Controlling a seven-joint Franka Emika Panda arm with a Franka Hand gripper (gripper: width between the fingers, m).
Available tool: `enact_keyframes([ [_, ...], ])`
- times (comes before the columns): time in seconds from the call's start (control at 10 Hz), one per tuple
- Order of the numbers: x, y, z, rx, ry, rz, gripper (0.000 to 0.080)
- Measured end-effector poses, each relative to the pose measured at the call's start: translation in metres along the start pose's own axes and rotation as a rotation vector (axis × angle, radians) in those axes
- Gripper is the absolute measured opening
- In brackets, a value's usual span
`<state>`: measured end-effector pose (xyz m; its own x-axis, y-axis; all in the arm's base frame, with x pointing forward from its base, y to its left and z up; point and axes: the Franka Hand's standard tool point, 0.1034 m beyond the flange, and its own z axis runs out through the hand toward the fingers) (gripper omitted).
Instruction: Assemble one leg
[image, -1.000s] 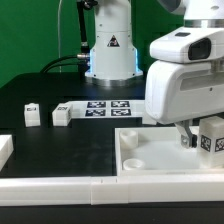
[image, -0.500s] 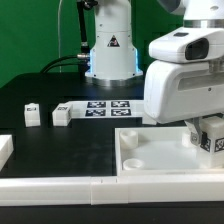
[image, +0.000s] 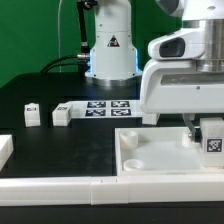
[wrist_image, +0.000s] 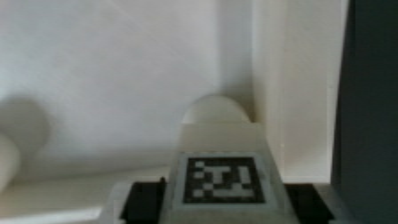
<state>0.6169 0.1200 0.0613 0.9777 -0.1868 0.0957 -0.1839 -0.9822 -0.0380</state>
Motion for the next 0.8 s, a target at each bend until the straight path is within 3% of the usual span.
enact_keyframes([
  [0.5, -0.0029, -0.0058, 0.0014, 0.007, -0.004, 0.731, 0.0290],
  [0.8, -0.0021, -0.0053, 0.0014, 0.021, -0.014, 0.837, 0.0291],
])
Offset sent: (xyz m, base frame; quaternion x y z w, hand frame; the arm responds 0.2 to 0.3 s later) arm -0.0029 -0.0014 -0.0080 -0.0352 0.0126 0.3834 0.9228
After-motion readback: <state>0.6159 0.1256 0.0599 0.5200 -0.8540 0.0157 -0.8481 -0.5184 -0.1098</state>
